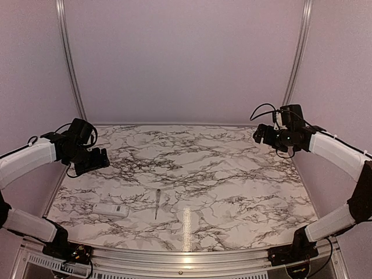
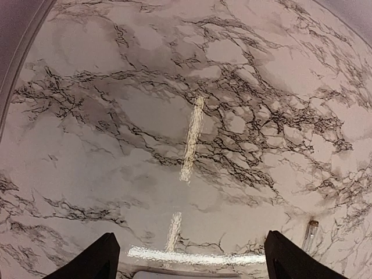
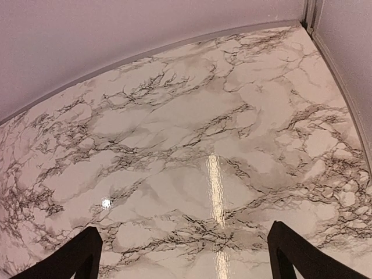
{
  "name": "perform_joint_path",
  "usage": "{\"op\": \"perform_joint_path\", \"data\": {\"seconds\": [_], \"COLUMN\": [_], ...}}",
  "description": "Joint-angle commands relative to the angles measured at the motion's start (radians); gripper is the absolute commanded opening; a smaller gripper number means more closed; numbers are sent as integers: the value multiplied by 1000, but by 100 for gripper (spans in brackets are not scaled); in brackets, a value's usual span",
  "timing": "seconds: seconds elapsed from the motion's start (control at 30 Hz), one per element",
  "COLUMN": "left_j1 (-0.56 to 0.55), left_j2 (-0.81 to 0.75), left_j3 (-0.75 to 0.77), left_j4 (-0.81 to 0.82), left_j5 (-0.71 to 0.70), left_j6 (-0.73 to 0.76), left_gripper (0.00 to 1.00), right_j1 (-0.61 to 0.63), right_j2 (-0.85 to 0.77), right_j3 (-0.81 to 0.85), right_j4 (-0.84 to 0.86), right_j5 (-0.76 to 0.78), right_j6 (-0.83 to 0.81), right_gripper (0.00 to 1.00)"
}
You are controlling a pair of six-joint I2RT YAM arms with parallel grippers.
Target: Unload the batteries from the remote control
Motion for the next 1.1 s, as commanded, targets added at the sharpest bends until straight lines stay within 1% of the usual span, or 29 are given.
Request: {"op": "perform_joint_path", "data": {"seconds": [0.0,0.07,0.17,0.23,0.3,0.37,0.43,0.57,0.63,0.73,0.87,0.97,1.07], "left_j1": [-30,-34,-34,-33,-34,-35,-36,-35,-36,-37,-49,-49,-51], "left_j2": [1,-17,-50,-79,-110,-130,-131,-113,-106,-98,-94,-102,-134], "left_j3": [-26,-46,-86,-112,-150,-167,-160,-155,-170,-189,-177,-203,-263], "left_j4": [-6,-20,-60,-105,-120,-126,-138,-141,-148,-153,-210,-211,-189], "left_j5": [49,56,70,66,86,122,129,149,145,148,108,126,168], "left_j6": [55,37,-35,-114,-198,-250,-261,-220,-260,-364,-538,-676,-815], "left_gripper": [91,90,89,93,95,96,98,98,98,98,98,99,99], "right_j1": [10,11,11,10,10,10,10,10,10,11,10,10,10], "right_j2": [-21,-43,-65,-73,-78,-80,-80,-70,-61,-50,-40,-57,-70], "right_j3": [31,16,5,4,1,-4,-14,-30,-14,2,11,-35,-68], "right_j4": [-80,-69,-83,-99,-109,-118,-116,-89,-103,-124,-167,-157,-164], "right_j5": [10,1,1,0,0,0,0,-57,-63,-60,-48,-30,-25], "right_j6": [2,4,17,27,34,43,50,39,28,18,32,61,101], "right_gripper": [98,98,99,98,98,98,98,98,98,98,98,98,98]}}
